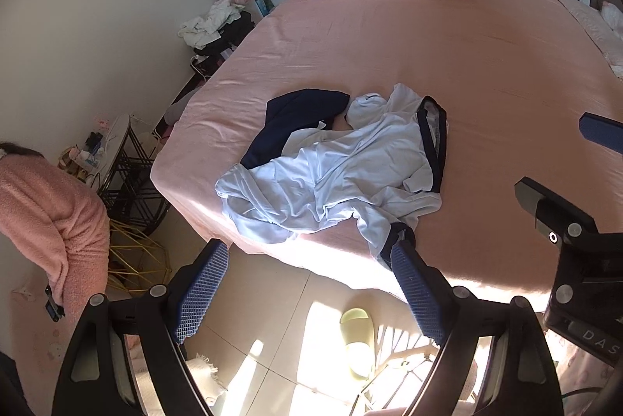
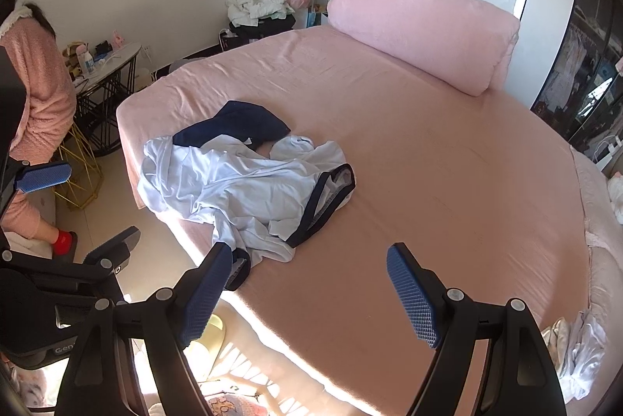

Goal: Fold clothes

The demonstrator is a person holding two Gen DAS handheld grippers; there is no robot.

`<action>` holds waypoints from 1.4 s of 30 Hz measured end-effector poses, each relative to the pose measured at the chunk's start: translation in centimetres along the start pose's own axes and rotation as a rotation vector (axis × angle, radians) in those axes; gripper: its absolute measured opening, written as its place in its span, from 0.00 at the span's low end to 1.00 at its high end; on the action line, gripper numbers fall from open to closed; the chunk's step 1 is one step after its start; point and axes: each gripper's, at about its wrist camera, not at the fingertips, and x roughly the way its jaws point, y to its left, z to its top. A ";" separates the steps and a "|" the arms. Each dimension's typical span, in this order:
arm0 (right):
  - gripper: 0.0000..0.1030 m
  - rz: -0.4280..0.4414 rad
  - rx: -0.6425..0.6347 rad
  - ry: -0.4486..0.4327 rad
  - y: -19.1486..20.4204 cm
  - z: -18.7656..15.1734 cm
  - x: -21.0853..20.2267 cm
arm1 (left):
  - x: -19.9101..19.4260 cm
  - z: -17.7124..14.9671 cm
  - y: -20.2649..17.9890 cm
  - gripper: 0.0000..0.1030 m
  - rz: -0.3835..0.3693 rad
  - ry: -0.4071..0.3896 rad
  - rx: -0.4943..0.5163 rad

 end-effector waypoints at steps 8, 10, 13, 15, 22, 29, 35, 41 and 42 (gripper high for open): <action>0.79 -0.005 0.036 0.042 -1.1 0.4 2.7 | 2.0 1.7 -1.0 0.84 -0.016 -0.012 0.048; 0.79 0.001 0.053 0.051 -1.5 0.5 3.3 | 2.8 1.9 -1.0 0.83 -0.027 0.001 0.047; 0.79 0.014 0.075 0.070 -2.1 0.6 4.6 | 4.2 2.2 -1.3 0.83 -0.051 0.028 0.048; 0.79 0.020 0.096 0.095 -2.5 0.5 5.7 | 5.2 2.5 -1.5 0.83 -0.064 0.052 0.041; 0.79 0.047 0.151 0.206 -3.8 -1.0 9.9 | 6.7 2.7 -2.2 0.83 -0.130 0.076 0.008; 0.79 0.187 0.240 0.214 -4.7 -2.8 13.9 | 9.3 1.9 -3.3 0.83 -0.082 0.098 0.044; 0.79 0.235 0.258 0.244 -4.8 -4.3 17.0 | 12.1 0.7 -3.6 0.83 -0.071 0.160 0.048; 0.79 0.339 0.342 0.248 -5.4 -5.4 18.8 | 14.2 -0.1 -3.1 0.83 -0.107 0.217 0.009; 0.79 0.354 0.359 0.248 -5.4 -5.5 19.1 | 14.5 -0.3 -3.0 0.83 -0.116 0.231 0.002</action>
